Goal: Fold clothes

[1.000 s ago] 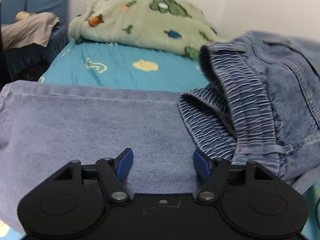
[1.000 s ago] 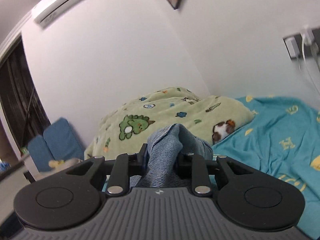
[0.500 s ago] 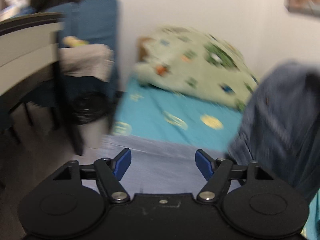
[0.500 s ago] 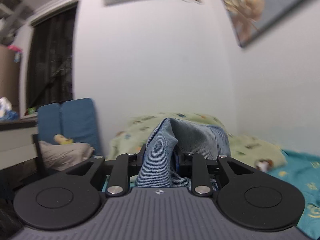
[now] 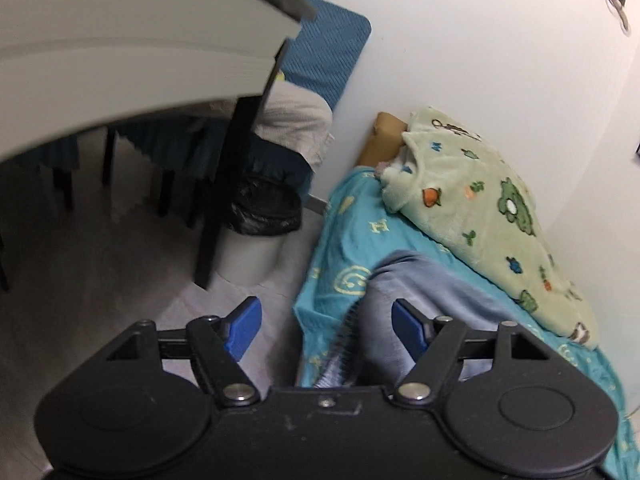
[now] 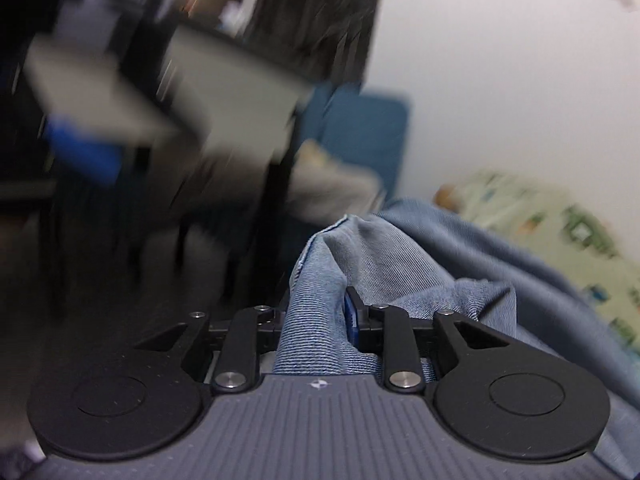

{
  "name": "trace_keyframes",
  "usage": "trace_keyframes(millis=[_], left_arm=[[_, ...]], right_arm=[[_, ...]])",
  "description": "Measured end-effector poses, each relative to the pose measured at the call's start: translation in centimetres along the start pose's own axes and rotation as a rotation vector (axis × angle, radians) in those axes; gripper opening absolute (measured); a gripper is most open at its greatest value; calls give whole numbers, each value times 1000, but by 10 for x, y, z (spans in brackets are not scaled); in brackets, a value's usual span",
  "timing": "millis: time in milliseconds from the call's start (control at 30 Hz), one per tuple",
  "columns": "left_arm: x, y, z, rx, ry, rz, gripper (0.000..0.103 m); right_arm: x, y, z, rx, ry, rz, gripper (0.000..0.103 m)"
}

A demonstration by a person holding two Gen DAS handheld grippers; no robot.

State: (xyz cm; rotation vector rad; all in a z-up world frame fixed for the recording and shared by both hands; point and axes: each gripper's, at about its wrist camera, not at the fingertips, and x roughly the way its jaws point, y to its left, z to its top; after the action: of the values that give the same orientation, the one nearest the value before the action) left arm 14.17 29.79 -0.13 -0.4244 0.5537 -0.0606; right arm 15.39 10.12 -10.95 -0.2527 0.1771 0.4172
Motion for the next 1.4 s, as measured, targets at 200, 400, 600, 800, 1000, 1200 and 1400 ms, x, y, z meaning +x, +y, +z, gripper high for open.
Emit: trace_keyframes(millis=[200,400,600,800,1000,1200,1400], left_arm=[[26,12,-9,-128,50,-100,71],[47,9,-28,-170,112,-149,74],[73,15,-43,-217,176,-112,74],[107,29,-44,-289,249,-143,46],[129,23,-35,-257,276,-140,21],[152,14,-27,-152,279,-123,20],[152,50,-49,-302,230,-215,50]], right_arm=[[-8,-19,4,-37,32,122,46],[-84,-42,11,-124,-56,337,67],[-105,-93,17,-142,-47,196,67],[-89,-98,0,-186,136,237,8],[-94,-76,-8,-306,187,310,7],[-94,-76,-10,-259,197,330,13],[-107,-99,-3,-101,177,424,20]])
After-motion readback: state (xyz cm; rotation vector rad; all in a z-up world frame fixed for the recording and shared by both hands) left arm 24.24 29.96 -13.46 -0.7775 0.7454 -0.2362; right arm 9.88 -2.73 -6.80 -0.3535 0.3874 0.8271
